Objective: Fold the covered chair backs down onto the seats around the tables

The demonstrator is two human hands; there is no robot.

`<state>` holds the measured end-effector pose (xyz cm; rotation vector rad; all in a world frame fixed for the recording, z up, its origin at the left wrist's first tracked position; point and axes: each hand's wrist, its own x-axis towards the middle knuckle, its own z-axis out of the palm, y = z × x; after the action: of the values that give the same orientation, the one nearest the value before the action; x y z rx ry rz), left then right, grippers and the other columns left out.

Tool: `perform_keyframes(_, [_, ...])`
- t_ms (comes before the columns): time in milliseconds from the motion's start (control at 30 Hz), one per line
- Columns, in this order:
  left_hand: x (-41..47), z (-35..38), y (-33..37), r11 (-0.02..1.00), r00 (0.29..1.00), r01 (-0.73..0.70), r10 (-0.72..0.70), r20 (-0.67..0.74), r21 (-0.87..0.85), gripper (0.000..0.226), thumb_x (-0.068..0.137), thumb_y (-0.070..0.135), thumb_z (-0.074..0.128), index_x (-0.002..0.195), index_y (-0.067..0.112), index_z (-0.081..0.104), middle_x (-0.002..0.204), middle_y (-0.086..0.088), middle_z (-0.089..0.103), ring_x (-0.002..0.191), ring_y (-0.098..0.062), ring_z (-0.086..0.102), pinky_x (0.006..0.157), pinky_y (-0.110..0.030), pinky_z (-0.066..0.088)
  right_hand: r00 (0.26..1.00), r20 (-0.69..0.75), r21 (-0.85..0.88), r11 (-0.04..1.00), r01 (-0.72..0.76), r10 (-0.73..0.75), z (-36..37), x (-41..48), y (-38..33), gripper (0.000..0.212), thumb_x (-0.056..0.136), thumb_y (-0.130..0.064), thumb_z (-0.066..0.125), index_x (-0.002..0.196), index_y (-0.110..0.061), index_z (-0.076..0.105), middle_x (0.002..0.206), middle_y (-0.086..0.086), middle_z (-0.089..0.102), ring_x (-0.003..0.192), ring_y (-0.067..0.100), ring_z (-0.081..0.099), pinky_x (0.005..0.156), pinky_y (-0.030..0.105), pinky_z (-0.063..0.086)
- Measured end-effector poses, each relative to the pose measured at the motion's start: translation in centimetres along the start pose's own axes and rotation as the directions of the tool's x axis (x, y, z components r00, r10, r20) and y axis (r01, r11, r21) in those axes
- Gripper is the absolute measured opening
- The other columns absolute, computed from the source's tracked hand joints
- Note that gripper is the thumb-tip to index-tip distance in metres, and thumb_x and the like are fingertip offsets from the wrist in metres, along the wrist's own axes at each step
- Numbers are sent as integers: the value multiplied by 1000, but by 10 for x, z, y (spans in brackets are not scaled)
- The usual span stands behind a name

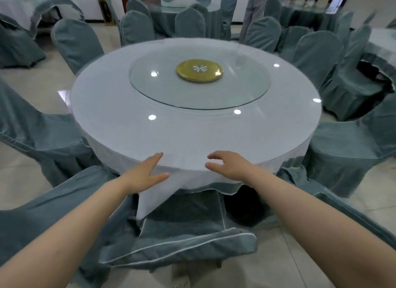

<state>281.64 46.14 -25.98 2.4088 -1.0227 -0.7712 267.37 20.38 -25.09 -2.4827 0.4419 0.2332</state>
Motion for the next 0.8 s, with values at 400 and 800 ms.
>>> perform_keyframes(400, [95,-45,21,997,987,58,-50,-155,46,86,87,61,46,151,29,-3,158,14,2,144,-6,10,115,-28,16,996,7,-179,980,91,-91,-65,92,19,62,92,-55,48,145,-27,34,153,-7,31,140,15,29,111,34,27])
perform_keyframes(800, [148,13,54,916,903,397,-401,-152,-62,81,90,57,45,151,27,-1,158,11,3,144,-8,10,114,-26,12,932,135,-68,935,347,-336,-57,190,99,58,95,-50,44,147,-28,30,157,-12,21,145,8,14,111,27,20])
